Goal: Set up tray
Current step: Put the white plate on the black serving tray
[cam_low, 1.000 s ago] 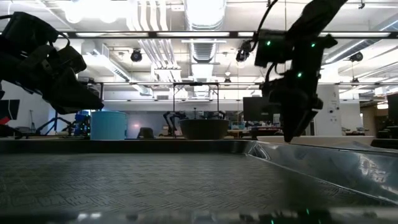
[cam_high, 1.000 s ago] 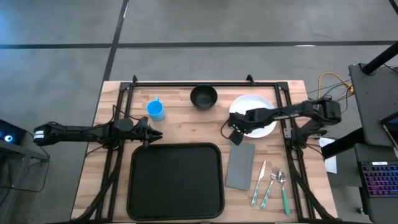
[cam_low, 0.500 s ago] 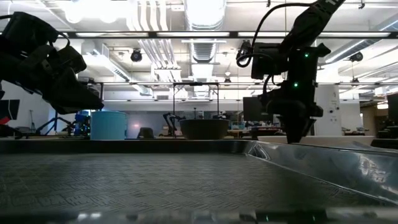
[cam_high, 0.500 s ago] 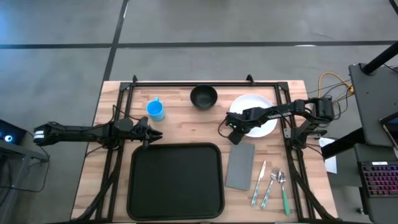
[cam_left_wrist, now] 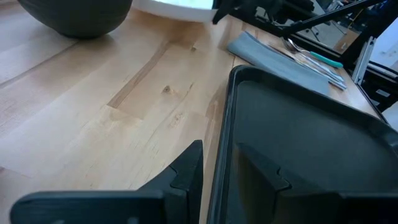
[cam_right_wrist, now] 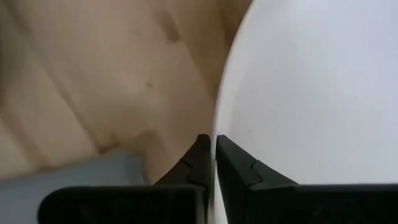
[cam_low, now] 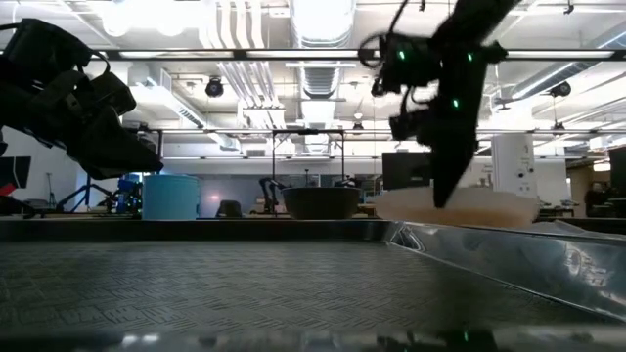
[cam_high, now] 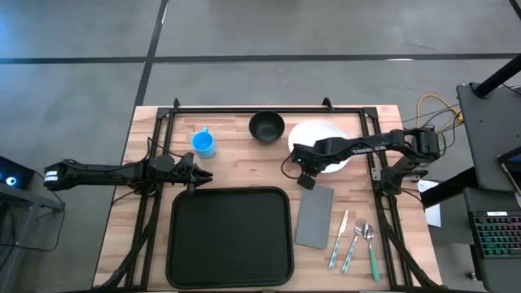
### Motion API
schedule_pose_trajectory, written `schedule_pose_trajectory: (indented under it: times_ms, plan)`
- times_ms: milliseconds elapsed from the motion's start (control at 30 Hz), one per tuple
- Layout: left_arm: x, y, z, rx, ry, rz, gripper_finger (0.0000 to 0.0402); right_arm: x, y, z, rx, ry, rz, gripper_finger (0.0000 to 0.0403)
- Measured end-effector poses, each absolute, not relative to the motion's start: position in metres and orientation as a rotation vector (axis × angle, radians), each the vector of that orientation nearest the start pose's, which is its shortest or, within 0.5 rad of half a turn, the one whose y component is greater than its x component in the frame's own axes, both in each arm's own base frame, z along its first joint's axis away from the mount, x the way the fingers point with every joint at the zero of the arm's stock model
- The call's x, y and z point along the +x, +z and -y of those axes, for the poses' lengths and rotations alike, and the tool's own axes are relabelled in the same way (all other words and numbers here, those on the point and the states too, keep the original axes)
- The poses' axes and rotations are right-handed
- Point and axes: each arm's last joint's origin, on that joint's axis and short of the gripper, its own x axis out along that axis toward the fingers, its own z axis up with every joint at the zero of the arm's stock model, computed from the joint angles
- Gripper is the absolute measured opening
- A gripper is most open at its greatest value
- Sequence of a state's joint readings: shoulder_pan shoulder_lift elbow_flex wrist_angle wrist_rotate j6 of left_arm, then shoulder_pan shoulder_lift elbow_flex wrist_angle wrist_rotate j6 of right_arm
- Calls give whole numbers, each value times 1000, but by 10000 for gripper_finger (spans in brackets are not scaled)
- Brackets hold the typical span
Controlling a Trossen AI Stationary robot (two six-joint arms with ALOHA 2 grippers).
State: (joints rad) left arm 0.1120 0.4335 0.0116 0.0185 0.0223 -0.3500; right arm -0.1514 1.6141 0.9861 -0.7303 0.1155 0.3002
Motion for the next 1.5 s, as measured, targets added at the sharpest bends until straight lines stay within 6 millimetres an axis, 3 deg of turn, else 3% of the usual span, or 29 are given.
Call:
schedule_pose_trajectory:
  times_ms: [167,333,467,700,833,967,1167,1500]
  plan:
    - [117,131,-12,-372,158,-383,71,295,209,34,232,-341,-1315,9]
    - [117,131,-12,-372,158,-383,71,307,233,17,371,-209,-1342,10]
    - [117,131,-12,-372,158,-383,71,317,253,-5,454,-82,-1296,10]
    - [117,131,-12,-372,158,-384,71,331,275,-44,407,84,-1144,10]
    - [117,131,-12,-372,158,-384,71,339,268,-74,324,206,-1100,10]
    - [117,131,-12,-372,158,-383,71,353,241,-107,257,263,-1175,11]
    - [117,131,-12,-372,158,-384,71,385,212,-155,-29,387,-1207,12]
    - [117,131,-12,-372,158,-384,71,424,196,-181,-298,550,-1161,11]
